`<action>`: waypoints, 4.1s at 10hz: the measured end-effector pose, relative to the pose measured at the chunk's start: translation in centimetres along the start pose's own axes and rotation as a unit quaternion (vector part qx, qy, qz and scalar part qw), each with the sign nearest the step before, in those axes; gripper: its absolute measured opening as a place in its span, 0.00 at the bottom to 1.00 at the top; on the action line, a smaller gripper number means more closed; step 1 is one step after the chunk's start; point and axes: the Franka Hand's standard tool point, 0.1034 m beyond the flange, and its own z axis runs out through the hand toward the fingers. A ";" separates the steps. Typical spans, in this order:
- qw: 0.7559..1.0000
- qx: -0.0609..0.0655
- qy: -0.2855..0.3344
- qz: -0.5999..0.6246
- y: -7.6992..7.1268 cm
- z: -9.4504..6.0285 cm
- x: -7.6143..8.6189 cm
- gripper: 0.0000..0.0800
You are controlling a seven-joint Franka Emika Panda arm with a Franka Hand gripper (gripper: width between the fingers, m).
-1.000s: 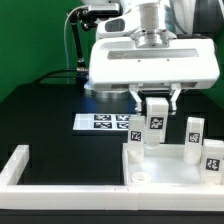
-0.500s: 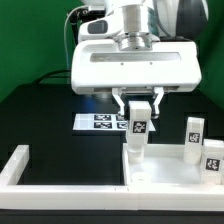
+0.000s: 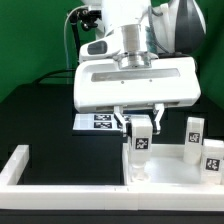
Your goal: Assemble square table
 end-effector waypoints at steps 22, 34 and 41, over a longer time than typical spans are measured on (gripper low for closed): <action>1.000 -0.005 -0.010 0.012 -0.8 2.1 -1.5 0.81; 0.961 0.073 -0.251 0.090 -2.3 1.1 -1.7 0.81; 0.960 0.038 -0.264 0.082 0.3 2.3 -2.9 0.81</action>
Offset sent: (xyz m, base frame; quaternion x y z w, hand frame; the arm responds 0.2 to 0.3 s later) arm 0.0130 0.0118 -0.0095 -0.0057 0.0185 0.0172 0.9997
